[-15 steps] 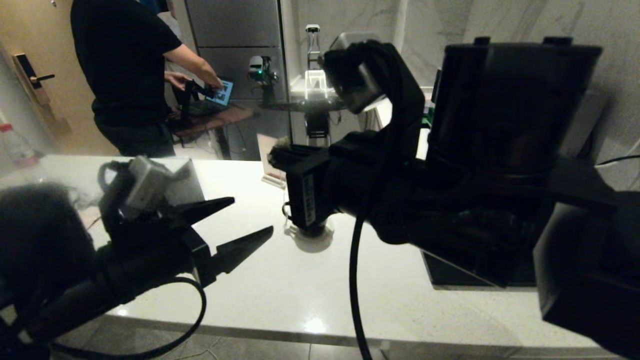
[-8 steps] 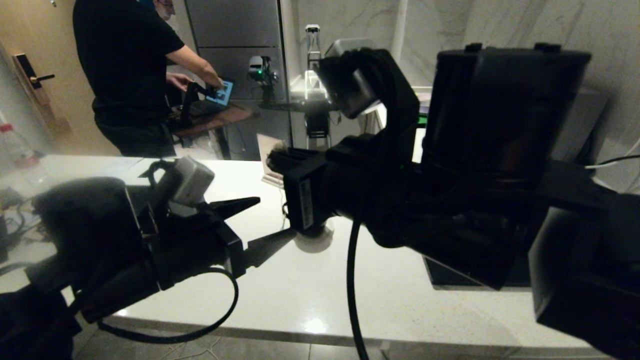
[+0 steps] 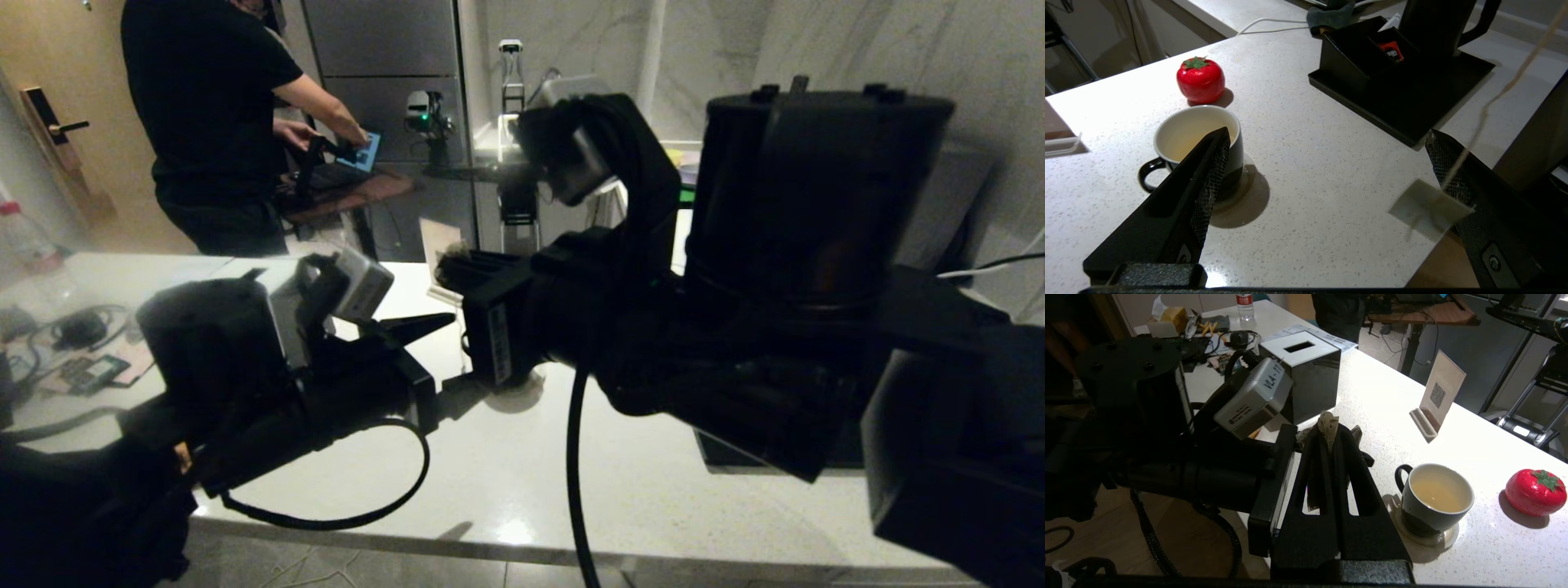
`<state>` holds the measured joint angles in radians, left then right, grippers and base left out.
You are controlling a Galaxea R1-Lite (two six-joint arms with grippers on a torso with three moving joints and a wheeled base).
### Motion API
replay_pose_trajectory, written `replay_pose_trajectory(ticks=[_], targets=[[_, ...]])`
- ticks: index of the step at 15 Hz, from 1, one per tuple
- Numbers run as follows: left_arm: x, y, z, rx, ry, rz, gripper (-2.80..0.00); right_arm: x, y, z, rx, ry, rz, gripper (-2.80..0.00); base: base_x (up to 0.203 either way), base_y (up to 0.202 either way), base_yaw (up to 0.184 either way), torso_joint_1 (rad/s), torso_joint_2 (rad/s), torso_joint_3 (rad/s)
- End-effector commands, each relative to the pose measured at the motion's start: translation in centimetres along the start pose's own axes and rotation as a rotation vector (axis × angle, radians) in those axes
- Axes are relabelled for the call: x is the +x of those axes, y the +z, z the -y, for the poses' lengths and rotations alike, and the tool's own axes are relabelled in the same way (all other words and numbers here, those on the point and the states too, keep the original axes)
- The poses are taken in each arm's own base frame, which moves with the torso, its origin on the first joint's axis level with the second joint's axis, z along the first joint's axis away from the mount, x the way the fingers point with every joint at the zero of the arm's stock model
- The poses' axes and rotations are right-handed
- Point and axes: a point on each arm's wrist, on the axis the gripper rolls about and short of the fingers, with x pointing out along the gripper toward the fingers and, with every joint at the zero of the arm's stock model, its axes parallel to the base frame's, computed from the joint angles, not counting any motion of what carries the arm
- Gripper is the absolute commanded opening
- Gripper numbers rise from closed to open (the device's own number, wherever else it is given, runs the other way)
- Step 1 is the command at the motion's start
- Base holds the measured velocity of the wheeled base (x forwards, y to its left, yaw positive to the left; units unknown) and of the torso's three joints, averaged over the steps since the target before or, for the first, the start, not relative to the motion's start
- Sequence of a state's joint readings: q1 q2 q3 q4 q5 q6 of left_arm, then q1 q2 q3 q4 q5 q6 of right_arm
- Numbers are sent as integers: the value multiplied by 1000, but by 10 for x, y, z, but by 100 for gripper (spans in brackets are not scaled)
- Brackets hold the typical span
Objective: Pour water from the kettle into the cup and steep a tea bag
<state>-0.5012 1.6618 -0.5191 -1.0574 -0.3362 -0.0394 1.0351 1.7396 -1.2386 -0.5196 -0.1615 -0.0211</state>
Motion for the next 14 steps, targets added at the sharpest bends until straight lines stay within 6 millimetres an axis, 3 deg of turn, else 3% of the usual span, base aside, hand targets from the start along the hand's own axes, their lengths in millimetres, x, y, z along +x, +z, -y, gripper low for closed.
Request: replay_pose_trajectory(ticks=[1, 10, 11, 14], targets=[[5, -3, 0, -3, -8, -8, 0, 0, -1, 0, -1, -1, -2, -280, 0, 0, 0, 0, 0, 0], [10, -5, 3, -4, -25, -17, 0, 0, -7, 0, -3, -2, -18, -280, 0, 0, 0, 0, 0, 0], [9, -6, 3, -4, -24, -18, -280, 0, -7, 0, -3, -2, -18, -280, 0, 0, 0, 0, 0, 0], [10, -5, 4, -3, -26, -15, -280, 0, -7, 0, -3, -2, -17, -280, 0, 0, 0, 0, 0, 0]])
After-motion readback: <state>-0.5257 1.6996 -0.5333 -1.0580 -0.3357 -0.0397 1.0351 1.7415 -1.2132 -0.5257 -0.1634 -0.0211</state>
